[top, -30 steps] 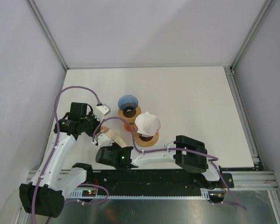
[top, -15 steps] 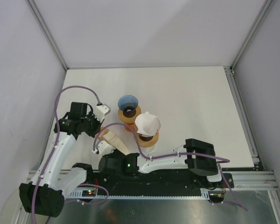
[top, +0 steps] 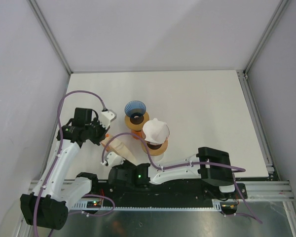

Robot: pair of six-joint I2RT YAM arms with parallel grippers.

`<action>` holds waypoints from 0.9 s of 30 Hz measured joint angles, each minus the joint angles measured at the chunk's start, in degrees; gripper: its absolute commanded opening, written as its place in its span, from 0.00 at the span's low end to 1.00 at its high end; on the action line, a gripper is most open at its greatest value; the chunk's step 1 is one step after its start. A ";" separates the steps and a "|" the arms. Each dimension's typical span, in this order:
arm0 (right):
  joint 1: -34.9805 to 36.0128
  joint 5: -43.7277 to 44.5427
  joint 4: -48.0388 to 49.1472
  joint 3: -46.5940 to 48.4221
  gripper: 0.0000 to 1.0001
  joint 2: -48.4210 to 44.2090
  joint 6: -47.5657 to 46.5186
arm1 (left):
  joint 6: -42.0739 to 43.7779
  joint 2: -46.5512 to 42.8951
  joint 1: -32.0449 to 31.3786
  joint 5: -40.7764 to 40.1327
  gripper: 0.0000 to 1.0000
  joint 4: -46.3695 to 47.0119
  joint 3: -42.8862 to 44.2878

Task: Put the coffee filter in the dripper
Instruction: Pick up the coffee filter from the coffee filter holder.

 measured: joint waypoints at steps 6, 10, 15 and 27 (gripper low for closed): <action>1.40 -2.21 0.04 -3.96 0.12 -0.61 -2.19 | -0.02 -0.02 0.00 0.07 0.03 -0.17 0.72; 1.51 -4.11 0.46 -5.40 0.26 -0.61 -3.32 | -0.02 -0.17 0.00 0.61 0.04 -0.20 0.72; 1.44 -6.27 2.91 -6.62 0.32 -1.70 -4.37 | 0.00 -0.39 0.00 0.98 0.05 -0.22 0.72; -1.33 -4.90 6.99 -9.01 0.33 -5.22 -3.13 | 0.07 -1.09 0.00 1.90 0.06 -0.48 0.72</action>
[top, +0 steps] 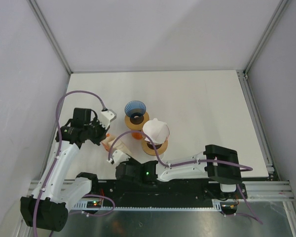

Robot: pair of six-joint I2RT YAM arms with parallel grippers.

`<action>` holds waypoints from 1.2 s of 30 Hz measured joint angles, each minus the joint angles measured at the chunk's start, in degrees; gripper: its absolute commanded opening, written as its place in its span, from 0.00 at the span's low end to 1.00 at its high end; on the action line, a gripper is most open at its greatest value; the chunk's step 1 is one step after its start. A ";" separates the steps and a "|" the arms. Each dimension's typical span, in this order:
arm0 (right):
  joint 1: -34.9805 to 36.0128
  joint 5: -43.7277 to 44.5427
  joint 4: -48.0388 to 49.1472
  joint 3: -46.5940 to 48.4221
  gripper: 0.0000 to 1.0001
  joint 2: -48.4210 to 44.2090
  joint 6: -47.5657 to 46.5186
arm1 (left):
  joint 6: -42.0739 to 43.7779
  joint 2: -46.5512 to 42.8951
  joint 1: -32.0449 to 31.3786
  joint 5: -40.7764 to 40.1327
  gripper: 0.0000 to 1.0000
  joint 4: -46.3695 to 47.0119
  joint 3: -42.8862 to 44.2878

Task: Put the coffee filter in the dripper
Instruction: Pick up the coffee filter from the coffee filter holder.

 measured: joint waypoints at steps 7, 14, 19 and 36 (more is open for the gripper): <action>-1.05 -1.51 1.77 -0.02 0.01 0.00 -0.11 | 0.04 0.00 0.00 0.07 0.17 -0.02 0.00; -0.20 -4.22 1.86 -0.07 0.00 -0.52 -0.42 | 0.00 0.00 0.00 0.90 0.30 -0.35 1.16; 0.52 -4.72 -0.39 -0.15 0.00 -4.17 0.04 | -0.04 0.02 0.00 1.53 0.33 -0.35 2.19; 1.53 -9.07 -0.52 -0.42 0.00 -12.92 -0.13 | -1.03 -0.28 0.00 2.21 0.62 -0.66 5.14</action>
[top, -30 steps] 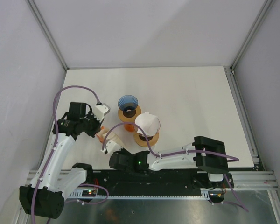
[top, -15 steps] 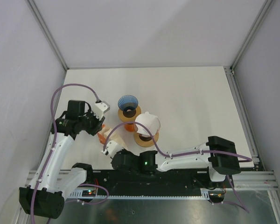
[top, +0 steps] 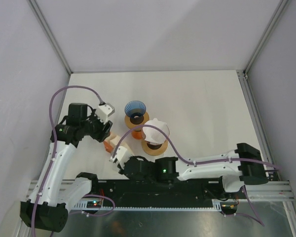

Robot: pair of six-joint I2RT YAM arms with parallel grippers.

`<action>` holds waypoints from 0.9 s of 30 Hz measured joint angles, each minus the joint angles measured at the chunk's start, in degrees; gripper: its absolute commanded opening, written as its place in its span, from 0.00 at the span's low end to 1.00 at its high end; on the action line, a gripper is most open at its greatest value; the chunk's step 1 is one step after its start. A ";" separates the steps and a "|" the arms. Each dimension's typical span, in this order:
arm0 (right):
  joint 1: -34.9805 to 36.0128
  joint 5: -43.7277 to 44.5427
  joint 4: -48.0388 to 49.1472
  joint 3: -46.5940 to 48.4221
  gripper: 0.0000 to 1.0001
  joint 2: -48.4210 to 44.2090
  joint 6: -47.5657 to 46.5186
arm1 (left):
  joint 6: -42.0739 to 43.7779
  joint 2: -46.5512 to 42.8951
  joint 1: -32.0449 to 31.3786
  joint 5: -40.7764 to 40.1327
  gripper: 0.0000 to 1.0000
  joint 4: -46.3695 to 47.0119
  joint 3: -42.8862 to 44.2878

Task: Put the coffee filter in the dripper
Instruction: Pick up the coffee filter from the coffee filter holder.

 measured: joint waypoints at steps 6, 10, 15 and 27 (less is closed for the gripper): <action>-0.85 -5.97 1.25 -0.02 0.00 -7.91 -0.04 | -2.01 -0.87 0.00 2.64 0.68 -0.17 7.61; -2.25 -11.15 2.69 -0.04 0.00 -13.66 -0.02 | -3.52 -1.84 0.00 5.46 0.69 0.15 14.21; -4.17 -13.22 3.37 -0.07 0.00 -20.55 0.13 | -4.68 -2.23 0.00 11.34 0.71 0.04 20.04; -16.22 -14.32 3.43 -0.07 0.00 -31.26 -1.84 | -6.08 0.55 0.00 31.87 0.94 -0.68 31.06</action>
